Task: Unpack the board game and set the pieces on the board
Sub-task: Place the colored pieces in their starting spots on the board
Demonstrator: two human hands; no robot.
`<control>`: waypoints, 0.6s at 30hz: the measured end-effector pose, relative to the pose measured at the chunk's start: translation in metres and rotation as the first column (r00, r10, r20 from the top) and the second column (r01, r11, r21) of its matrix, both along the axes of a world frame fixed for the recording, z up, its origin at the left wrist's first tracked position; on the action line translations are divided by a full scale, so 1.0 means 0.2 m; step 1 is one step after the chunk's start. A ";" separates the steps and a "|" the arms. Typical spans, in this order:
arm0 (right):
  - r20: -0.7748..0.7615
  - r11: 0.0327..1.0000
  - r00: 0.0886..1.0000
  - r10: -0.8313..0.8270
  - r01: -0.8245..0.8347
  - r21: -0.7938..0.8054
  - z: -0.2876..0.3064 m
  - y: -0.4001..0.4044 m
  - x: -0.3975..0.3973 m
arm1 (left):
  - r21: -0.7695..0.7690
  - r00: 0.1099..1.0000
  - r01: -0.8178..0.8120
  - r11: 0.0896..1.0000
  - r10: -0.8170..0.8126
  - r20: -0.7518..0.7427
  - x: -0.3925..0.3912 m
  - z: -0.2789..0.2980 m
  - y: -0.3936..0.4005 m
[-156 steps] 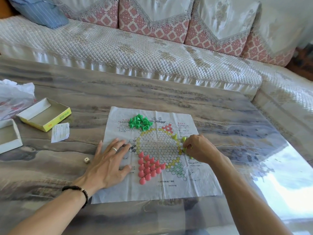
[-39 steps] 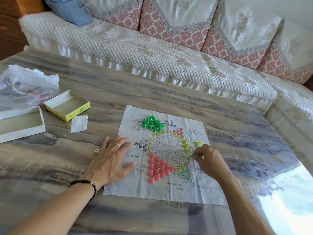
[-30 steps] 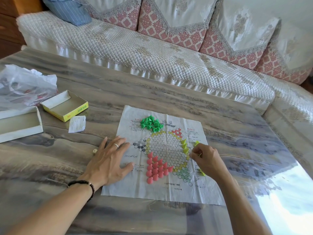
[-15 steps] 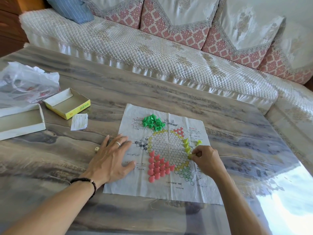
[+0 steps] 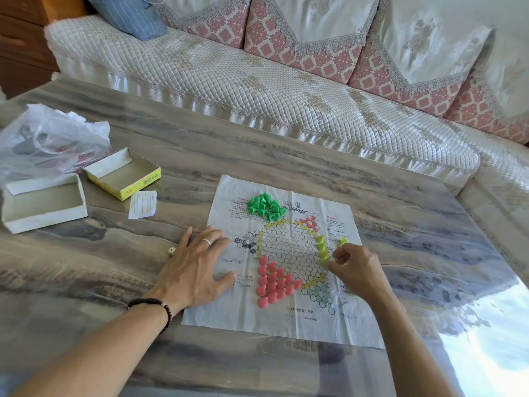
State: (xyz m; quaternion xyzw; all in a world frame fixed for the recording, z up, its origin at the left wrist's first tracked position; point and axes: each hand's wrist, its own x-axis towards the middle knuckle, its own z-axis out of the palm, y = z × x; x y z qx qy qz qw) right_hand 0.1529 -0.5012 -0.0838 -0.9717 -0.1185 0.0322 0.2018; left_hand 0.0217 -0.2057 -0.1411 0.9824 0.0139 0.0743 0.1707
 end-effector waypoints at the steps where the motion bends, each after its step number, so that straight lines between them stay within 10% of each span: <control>1: 0.022 1.000 1.000 -0.017 0.017 0.006 0.02 -0.02 0.00 | 0.002 1.000 0.001 1.000 -0.001 -0.004 0.00 0.00 0.00; 18: -0.036 0.981 0.997 0.062 -0.068 -0.181 0.02 -0.15 -0.11 | -0.018 1.000 0.009 1.000 -0.009 0.009 0.00 -0.01 0.00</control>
